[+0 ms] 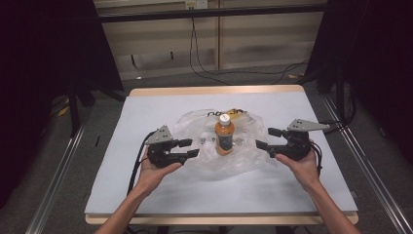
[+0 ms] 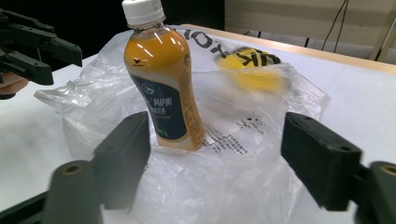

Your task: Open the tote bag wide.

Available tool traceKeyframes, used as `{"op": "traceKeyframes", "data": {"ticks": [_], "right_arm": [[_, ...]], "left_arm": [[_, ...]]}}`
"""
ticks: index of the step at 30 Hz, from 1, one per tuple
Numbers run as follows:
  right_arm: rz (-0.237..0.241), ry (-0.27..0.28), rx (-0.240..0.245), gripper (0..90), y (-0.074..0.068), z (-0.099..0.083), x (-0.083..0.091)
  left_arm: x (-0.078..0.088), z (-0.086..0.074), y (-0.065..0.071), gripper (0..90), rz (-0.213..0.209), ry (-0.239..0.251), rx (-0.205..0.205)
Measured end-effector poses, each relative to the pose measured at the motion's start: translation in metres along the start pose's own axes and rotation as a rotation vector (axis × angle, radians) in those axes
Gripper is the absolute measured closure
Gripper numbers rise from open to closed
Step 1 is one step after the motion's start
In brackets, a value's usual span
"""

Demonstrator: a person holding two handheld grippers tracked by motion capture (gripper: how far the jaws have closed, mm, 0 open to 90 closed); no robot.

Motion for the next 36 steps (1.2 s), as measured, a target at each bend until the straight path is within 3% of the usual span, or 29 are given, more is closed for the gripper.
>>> {"op": "traceKeyframes", "data": {"ticks": [2, 5, 7, 9, 15, 19, 27, 29, 32, 35, 36], "right_arm": [[-0.006, 0.010, -0.003, 13.5, -0.002, -0.002, 0.004], [-0.006, 0.035, -0.019, 7.3, -0.005, -0.004, 0.011], [-0.013, 0.042, -0.016, 4.7, -0.006, -0.005, 0.015], [-0.032, 0.042, -0.010, 1.3, -0.008, -0.006, 0.019], [-0.060, 0.036, -0.009, 1.9, -0.015, -0.016, 0.032], [-0.085, 0.060, -0.010, 2.2, -0.020, -0.020, 0.045], [-0.136, 0.066, -0.009, 2.5, -0.029, -0.036, 0.060], [-0.142, 0.074, -0.013, 2.6, -0.032, -0.040, 0.063], [-0.141, 0.068, -0.019, 3.4, -0.036, -0.045, 0.066], [-0.139, 0.076, -0.038, 4.0, -0.039, -0.049, 0.072], [-0.146, 0.078, -0.043, 3.6, -0.039, -0.051, 0.075]], "left_arm": [[0.005, -0.001, -0.003, 37.7, 0.027, 0.023, 0.023], [0.013, 0.000, -0.006, 20.1, 0.071, 0.044, 0.032], [0.017, 0.000, -0.006, 14.5, 0.085, 0.047, 0.034], [0.022, -0.002, -0.007, 11.1, 0.108, 0.041, 0.008], [0.038, -0.014, -0.006, 7.3, 0.146, 0.030, -0.010], [0.049, -0.021, -0.009, 5.9, 0.156, 0.047, 0.042], [0.070, -0.040, -0.010, 3.1, 0.180, 0.056, 0.058], [0.075, -0.046, -0.009, 2.8, 0.190, 0.060, 0.088], [0.082, -0.056, -0.010, 3.0, 0.224, 0.045, 0.087], [0.090, -0.066, -0.003, 4.2, 0.168, 0.061, 0.113], [0.093, -0.070, -0.004, 4.1, 0.202, 0.058, 0.099]]}}
Point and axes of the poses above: each handheld gripper's, and its own axes: x roughly backward along the jaws, z roughly out of its top, y roughly to its right, the point moved 8 cm from there along -x, roughly forward along the jaws, and after that the axes turned 12 degrees about z, right-handed, at the moved point
